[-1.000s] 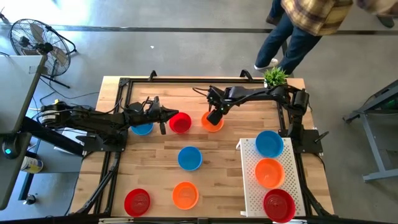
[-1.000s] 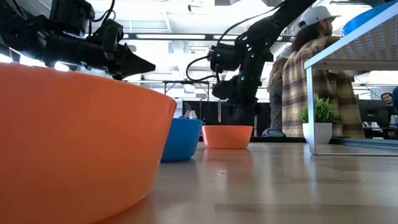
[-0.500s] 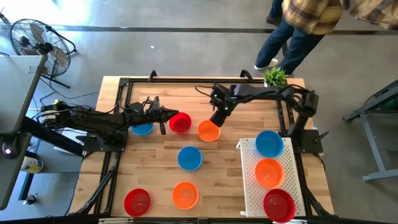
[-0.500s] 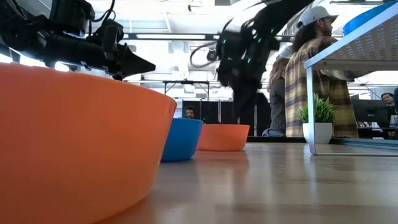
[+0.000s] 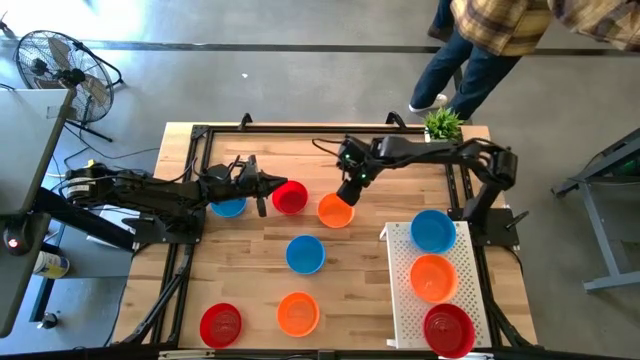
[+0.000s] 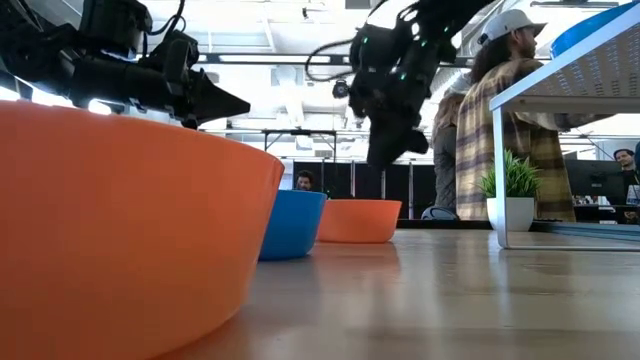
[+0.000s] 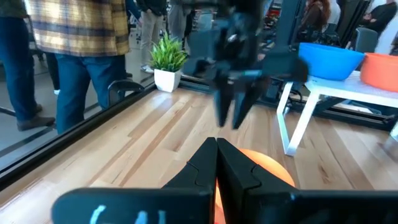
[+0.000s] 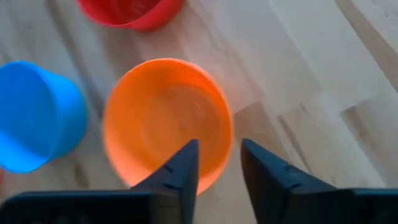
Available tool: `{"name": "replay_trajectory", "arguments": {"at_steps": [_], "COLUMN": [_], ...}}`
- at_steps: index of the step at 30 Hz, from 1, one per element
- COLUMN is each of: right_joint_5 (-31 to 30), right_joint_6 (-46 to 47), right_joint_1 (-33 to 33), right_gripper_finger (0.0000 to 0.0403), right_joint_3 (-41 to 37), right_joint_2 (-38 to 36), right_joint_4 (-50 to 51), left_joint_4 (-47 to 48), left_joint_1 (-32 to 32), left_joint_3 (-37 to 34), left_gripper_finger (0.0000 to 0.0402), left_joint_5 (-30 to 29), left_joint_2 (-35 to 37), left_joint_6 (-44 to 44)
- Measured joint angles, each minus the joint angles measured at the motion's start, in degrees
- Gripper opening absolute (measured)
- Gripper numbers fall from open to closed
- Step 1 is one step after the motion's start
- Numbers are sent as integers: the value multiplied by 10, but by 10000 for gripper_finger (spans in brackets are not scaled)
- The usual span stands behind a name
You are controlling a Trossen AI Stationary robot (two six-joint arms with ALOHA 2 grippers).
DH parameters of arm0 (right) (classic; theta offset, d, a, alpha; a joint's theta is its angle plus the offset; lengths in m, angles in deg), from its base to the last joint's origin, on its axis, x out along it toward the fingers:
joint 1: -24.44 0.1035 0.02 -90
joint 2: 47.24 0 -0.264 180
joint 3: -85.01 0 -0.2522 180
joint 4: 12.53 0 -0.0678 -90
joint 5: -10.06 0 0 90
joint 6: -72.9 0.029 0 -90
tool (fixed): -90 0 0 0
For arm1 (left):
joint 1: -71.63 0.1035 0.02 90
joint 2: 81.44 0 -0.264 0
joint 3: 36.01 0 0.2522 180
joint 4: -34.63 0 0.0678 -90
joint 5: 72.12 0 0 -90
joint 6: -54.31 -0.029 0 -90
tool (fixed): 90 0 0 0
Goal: Pick & Place Mini bowls
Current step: Stack the orange bowl on top of the other orange bowl on the shelf
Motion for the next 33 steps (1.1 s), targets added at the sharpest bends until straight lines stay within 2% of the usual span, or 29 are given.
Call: {"name": "replay_trajectory", "arguments": {"at_steps": [5,13,19,26,33], "right_joint_5": [0,2,22,39,44], "right_joint_6": [-16,-27,-23,-30,-30], "right_joint_1": [-1,-1,0,0,1], "right_gripper_finger": [156,159,118,12,4], "right_joint_3": [-1,0,0,0,-1], "right_joint_2": [42,93,114,114,102], "right_joint_4": [-27,-54,-73,-75,-66], "left_joint_4": [0,1,1,2,2], "left_joint_1": [0,0,0,0,0], "left_joint_3": [0,0,0,0,0], "left_gripper_finger": [0,0,0,0,0], "left_joint_5": [1,1,1,1,3], "left_joint_2": [0,0,0,0,0], "left_joint_6": [0,0,0,0,0]}}
